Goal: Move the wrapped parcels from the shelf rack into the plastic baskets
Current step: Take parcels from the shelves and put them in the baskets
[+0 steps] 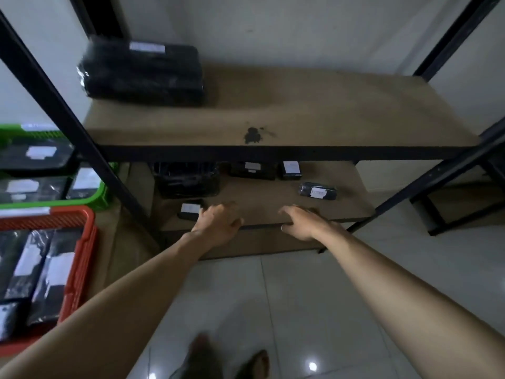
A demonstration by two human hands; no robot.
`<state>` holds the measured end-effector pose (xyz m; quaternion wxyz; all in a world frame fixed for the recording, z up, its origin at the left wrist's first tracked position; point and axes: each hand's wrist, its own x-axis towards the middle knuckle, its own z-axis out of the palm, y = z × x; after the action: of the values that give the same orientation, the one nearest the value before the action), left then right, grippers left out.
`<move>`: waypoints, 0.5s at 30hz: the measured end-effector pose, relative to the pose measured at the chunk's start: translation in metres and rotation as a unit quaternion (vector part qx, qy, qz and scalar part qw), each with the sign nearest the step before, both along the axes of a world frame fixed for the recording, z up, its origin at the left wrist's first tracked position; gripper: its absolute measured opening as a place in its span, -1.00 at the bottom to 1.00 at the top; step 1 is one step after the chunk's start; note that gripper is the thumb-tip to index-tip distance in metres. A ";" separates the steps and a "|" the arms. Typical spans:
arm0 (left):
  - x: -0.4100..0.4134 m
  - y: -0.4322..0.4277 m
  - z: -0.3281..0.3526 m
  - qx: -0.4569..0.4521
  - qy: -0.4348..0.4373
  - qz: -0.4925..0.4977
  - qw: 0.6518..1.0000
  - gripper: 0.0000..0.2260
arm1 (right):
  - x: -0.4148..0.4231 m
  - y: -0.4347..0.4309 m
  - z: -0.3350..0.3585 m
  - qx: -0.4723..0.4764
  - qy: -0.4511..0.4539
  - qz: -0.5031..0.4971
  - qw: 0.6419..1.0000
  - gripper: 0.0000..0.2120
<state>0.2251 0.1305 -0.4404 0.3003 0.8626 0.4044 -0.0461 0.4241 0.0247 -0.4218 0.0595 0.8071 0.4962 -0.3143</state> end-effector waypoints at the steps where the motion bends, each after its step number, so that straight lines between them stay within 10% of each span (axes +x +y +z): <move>1: 0.005 0.000 -0.007 -0.003 0.004 0.013 1.000 -0.72 | 0.008 0.001 -0.013 -0.010 0.009 -0.008 1.000 -0.50; 15: 0.098 0.058 -0.126 0.019 0.004 0.075 0.997 -0.82 | 0.096 0.120 -0.165 0.081 0.031 -0.017 0.996 -0.41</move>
<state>0.3231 0.1884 -0.5667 0.2846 0.8355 0.4696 -0.0187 0.5197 0.1443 -0.5868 -0.0263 0.8072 0.5082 -0.2992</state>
